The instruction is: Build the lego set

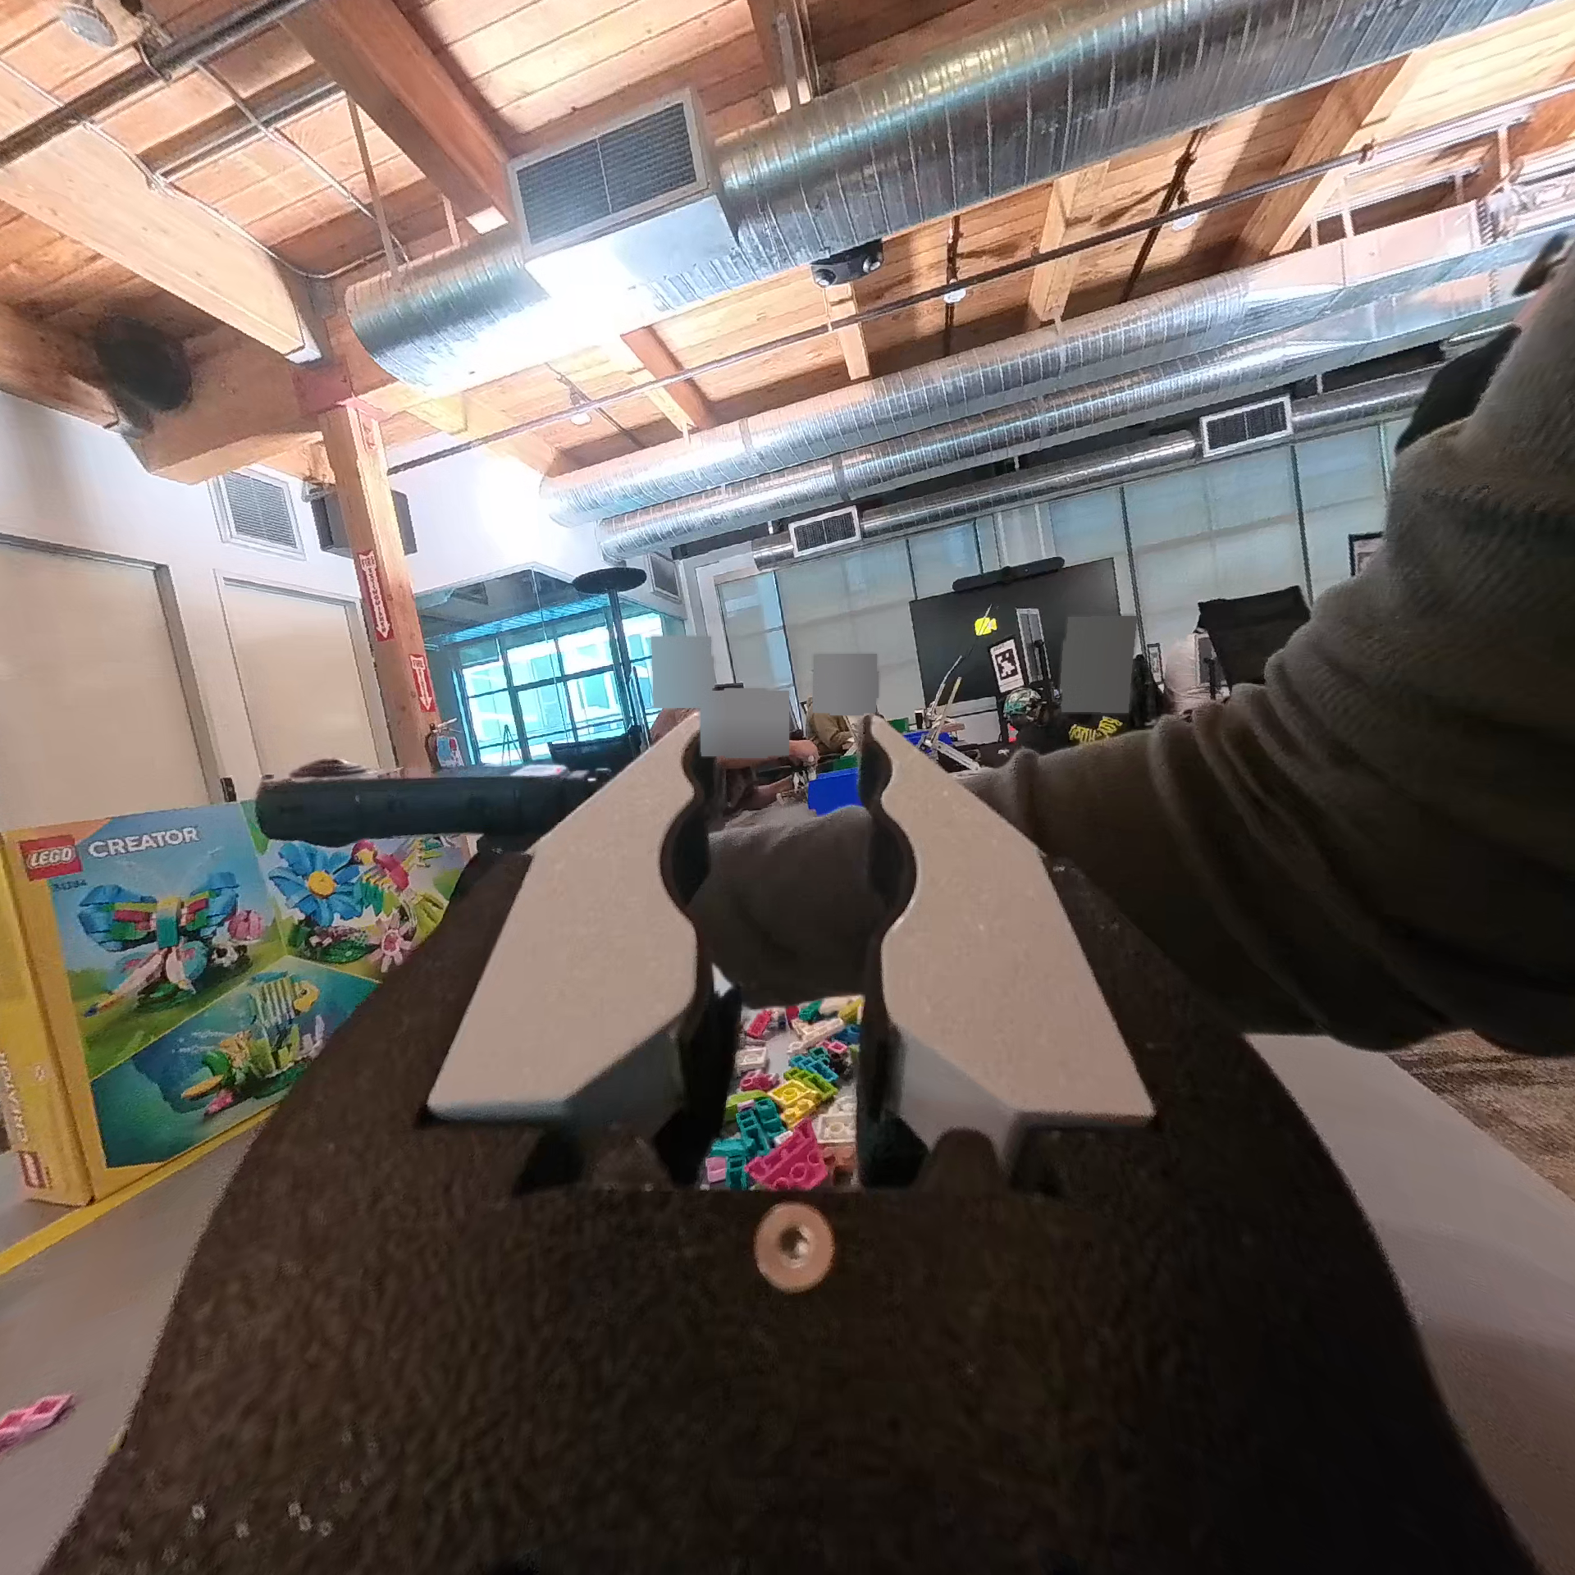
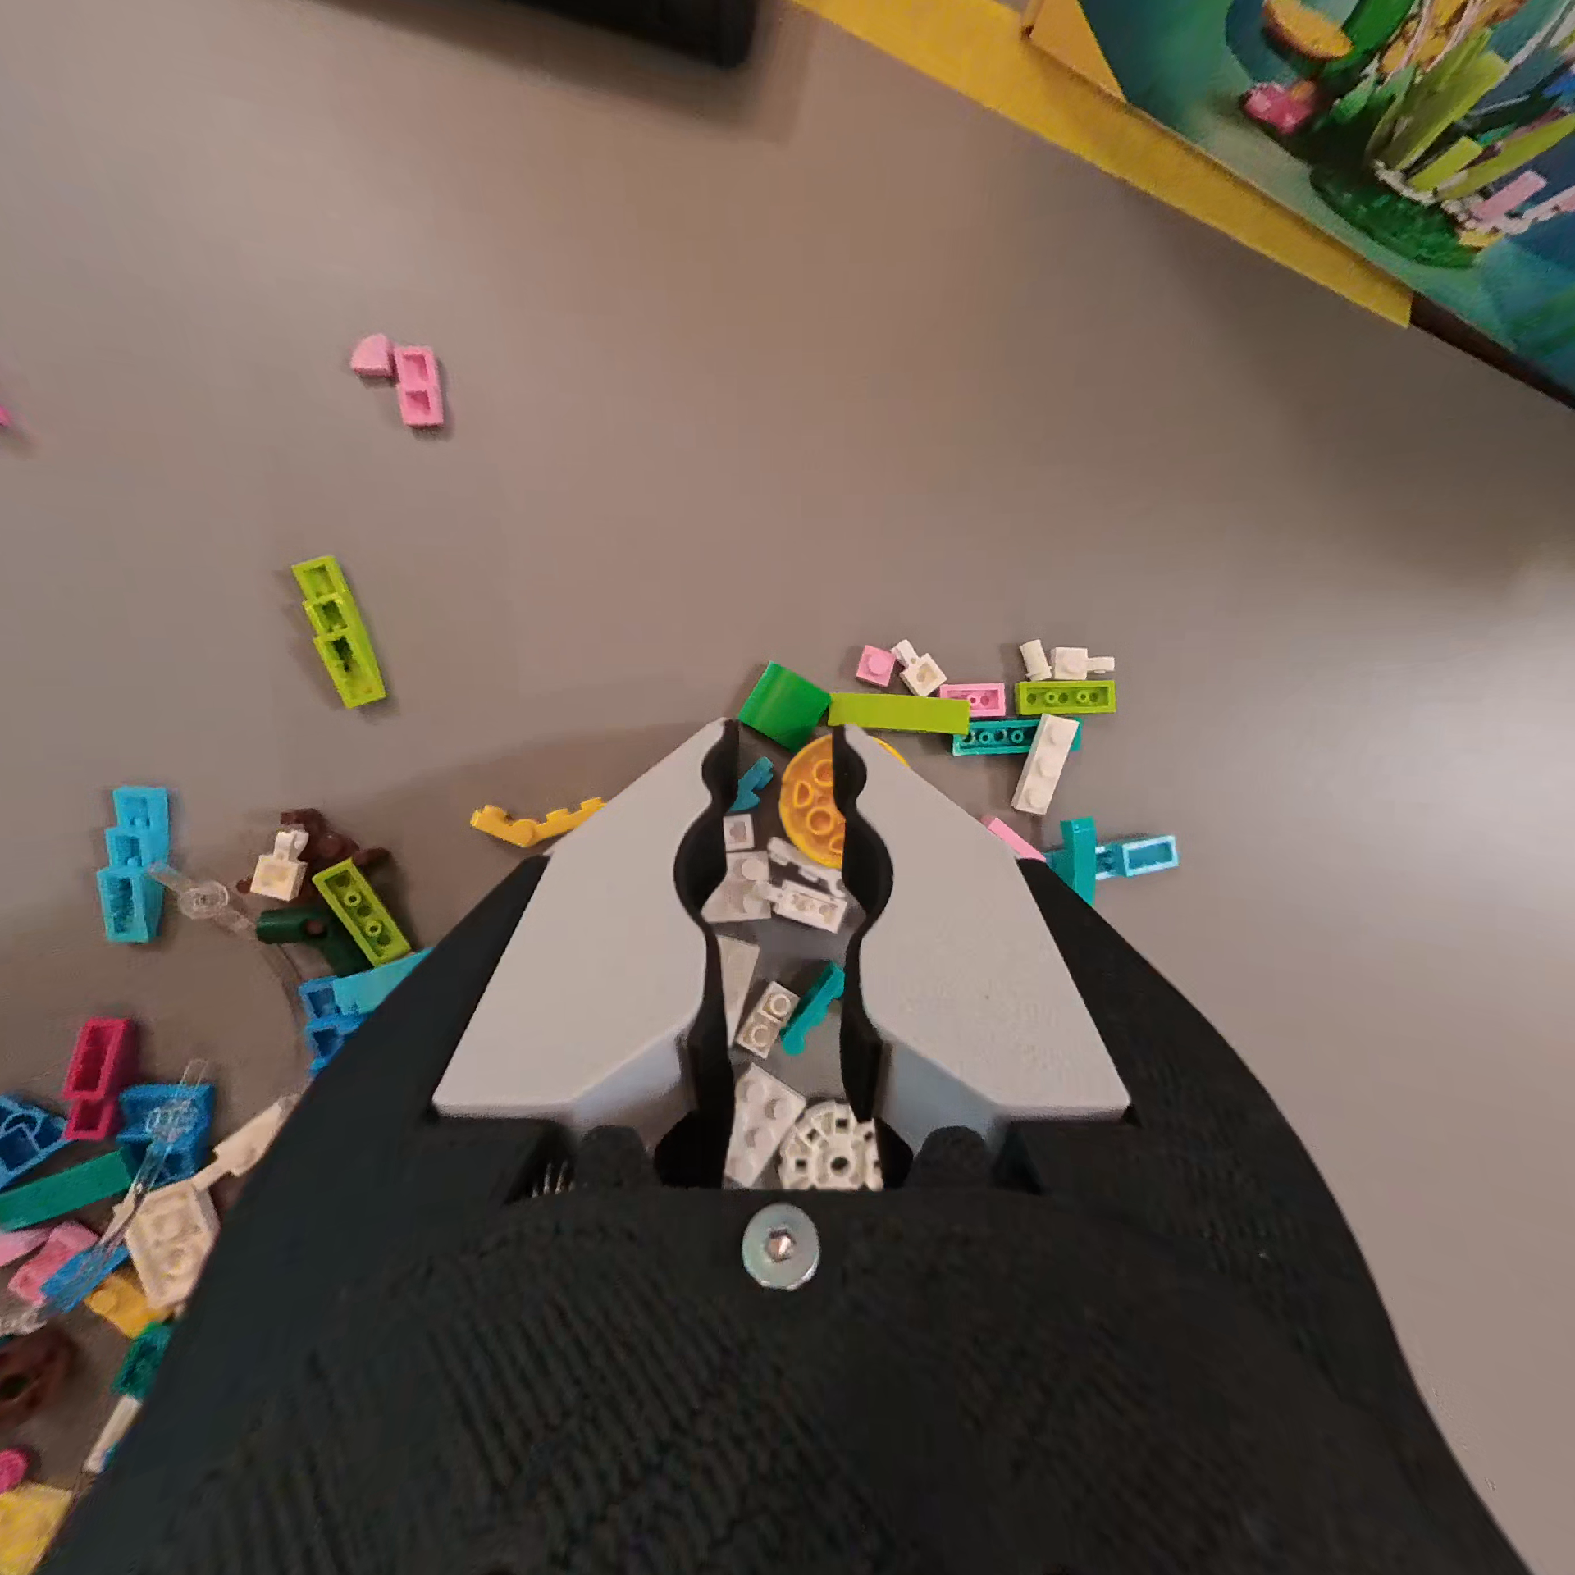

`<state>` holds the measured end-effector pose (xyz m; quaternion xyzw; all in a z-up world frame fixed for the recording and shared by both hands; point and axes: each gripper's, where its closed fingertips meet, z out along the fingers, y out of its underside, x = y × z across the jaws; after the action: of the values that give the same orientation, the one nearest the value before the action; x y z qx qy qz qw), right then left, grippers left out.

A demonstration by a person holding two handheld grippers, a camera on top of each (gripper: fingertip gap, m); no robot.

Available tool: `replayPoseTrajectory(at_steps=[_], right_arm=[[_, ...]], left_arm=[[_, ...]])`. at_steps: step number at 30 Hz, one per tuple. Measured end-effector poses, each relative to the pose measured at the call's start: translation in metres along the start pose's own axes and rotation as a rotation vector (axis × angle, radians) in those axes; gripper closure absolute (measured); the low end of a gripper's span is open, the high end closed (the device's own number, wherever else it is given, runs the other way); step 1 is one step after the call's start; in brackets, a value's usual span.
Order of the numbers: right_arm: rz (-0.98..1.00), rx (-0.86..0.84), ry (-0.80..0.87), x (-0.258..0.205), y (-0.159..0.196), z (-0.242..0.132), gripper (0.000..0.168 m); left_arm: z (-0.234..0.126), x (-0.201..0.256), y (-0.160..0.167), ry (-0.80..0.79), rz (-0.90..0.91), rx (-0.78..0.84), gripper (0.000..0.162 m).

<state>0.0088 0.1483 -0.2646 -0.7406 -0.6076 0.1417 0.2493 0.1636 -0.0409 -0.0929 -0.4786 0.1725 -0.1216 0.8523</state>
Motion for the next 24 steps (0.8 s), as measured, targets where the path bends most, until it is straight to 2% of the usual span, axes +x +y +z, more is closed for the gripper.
replayPoseTrajectory(at_steps=[7,12,24], right_arm=[[0.056,0.0,-0.011,0.0,-0.001,0.006,0.141],[0.064,0.012,-0.033,-0.003,-0.005,0.009,0.147],[0.032,0.016,-0.011,-0.003,-0.005,0.009,0.148]], left_arm=[[0.001,-0.001,-0.001,-0.002,-0.006,0.004,0.133],[0.001,-0.003,-0.001,-0.006,-0.007,0.004,0.133],[0.005,0.011,-0.002,0.036,0.028,0.013,0.135]])
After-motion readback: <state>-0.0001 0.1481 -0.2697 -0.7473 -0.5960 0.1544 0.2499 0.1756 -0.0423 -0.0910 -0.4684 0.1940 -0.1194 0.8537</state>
